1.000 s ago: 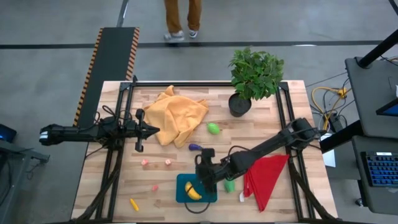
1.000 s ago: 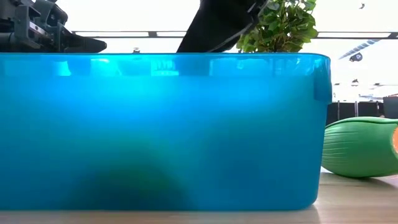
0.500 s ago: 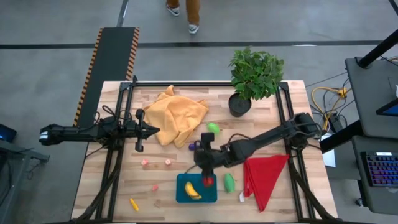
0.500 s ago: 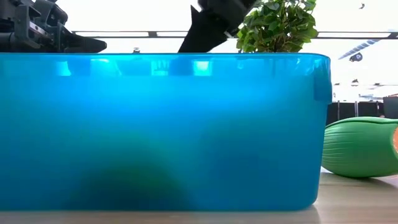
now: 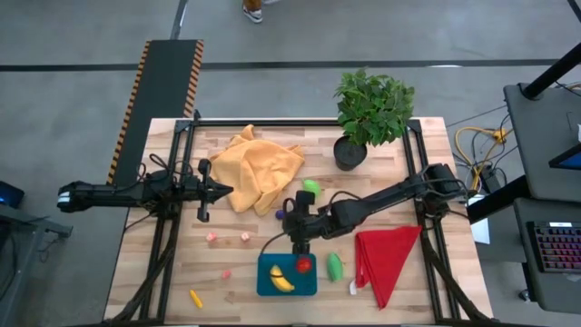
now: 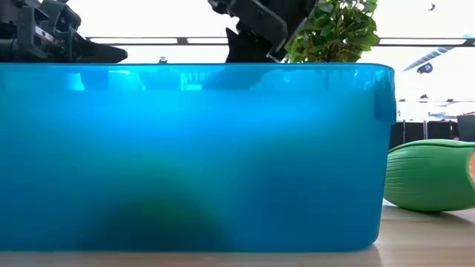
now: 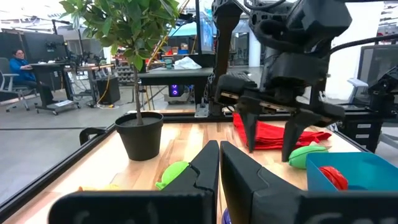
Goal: Pick and placing Produce into tupperware
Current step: Put the green melon into the blue bin
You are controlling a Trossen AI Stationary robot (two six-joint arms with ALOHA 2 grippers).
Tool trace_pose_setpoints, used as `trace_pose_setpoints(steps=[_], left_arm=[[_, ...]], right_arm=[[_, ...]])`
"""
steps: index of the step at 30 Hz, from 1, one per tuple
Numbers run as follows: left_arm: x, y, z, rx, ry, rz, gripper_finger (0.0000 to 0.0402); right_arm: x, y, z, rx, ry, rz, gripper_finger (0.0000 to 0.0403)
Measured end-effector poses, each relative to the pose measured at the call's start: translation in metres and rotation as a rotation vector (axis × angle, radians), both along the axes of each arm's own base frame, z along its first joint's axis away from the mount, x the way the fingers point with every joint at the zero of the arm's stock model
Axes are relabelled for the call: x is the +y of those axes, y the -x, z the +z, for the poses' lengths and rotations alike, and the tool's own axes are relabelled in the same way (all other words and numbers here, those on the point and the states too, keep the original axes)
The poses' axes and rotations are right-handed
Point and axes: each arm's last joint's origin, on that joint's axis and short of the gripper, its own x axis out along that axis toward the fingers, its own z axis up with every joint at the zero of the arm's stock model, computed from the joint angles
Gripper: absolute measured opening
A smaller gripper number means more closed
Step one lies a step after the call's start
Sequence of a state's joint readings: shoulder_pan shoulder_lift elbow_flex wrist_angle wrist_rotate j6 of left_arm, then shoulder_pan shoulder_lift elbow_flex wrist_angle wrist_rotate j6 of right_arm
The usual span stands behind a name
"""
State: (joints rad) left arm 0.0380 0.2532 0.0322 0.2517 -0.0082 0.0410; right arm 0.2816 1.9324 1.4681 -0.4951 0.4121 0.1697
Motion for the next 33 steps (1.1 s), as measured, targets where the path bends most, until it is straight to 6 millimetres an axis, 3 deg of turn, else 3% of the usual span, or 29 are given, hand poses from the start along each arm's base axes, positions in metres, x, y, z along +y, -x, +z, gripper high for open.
trace_pose_setpoints(steps=[6,11,33], left_arm=[[0.0,0.0,0.0,0.0,0.0,0.0,0.0],[0.0,0.0,0.0,0.001,0.0,0.0,0.0],[0.0,0.0,0.0,0.002,0.0,0.0,0.0]], right_arm=[[-0.007,0.006,-0.002,0.025,0.145,-0.127,0.0313],[-0.013,0.006,-0.001,0.011,0.211,-0.185,0.0349],[-0.064,0.016,-0.032,0.093,0.099,-0.439,0.0348]])
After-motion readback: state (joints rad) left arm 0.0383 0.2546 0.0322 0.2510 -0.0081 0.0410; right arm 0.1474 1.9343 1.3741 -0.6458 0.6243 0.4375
